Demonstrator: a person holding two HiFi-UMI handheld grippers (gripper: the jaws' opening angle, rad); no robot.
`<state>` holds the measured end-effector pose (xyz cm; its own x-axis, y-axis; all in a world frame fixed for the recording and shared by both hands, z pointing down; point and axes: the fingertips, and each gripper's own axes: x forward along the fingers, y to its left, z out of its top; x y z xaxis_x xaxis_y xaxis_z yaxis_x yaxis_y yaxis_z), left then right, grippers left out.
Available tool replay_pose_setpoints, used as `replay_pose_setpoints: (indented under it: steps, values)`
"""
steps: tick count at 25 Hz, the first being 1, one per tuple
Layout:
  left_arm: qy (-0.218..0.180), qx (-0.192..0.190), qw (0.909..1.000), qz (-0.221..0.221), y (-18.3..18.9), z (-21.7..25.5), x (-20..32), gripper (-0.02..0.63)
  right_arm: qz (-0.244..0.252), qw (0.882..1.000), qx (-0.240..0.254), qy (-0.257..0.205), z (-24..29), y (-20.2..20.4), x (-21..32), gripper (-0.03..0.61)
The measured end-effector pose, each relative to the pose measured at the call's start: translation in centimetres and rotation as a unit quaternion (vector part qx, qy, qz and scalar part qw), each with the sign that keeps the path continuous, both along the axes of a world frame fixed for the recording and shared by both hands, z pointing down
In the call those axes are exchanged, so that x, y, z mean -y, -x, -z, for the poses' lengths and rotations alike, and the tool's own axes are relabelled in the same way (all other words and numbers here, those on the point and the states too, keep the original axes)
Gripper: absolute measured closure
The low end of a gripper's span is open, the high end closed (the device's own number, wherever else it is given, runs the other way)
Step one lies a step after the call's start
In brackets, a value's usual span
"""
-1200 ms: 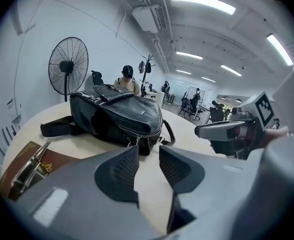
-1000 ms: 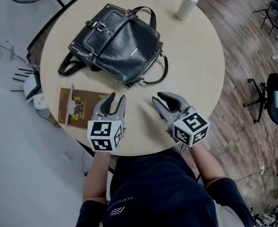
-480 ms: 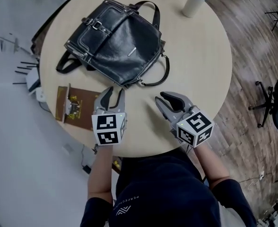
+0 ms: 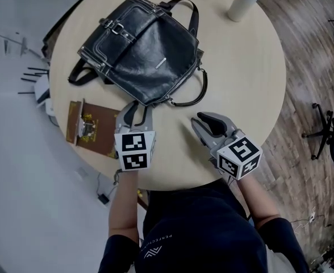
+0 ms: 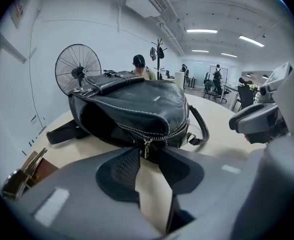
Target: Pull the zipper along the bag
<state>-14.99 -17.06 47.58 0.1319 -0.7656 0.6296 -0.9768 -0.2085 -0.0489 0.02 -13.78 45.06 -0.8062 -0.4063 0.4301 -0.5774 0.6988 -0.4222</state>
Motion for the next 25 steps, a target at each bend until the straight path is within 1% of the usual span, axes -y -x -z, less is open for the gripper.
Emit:
replay_pose_setpoints:
  steps: [4,8,16,20,25]
  values:
    - [0.0,-0.006,1.0,0.0,0.0,-0.2,0.2,0.486,0.006,1.0,-0.002,0.005,-0.4,-0.3,-0.1,0.489]
    - [0.0,-0.018,0.9998,-0.011,-0.3,-0.4,0.3,0.504,0.012,1.0,-0.003,0.011,-0.7,-0.5,-0.2,0.489]
    - [-0.004,0.008,0.9995,-0.031,-0.6,-0.3,0.2,0.552,0.02,1.0,-0.004,0.016,-1.0,-0.2,-0.2,0.492]
    - [-0.003,0.01,0.9993,-0.035,-0.5,-0.2,0.2,0.58,0.022,1.0,-0.005,0.016,-1.0,-0.2,-0.1,0.492]
    - [-0.002,0.007,0.9993,-0.037,-0.4,-0.1,0.0,0.583,0.026,0.999,-0.01,0.018,-1.2,0.0,-0.4,0.492]
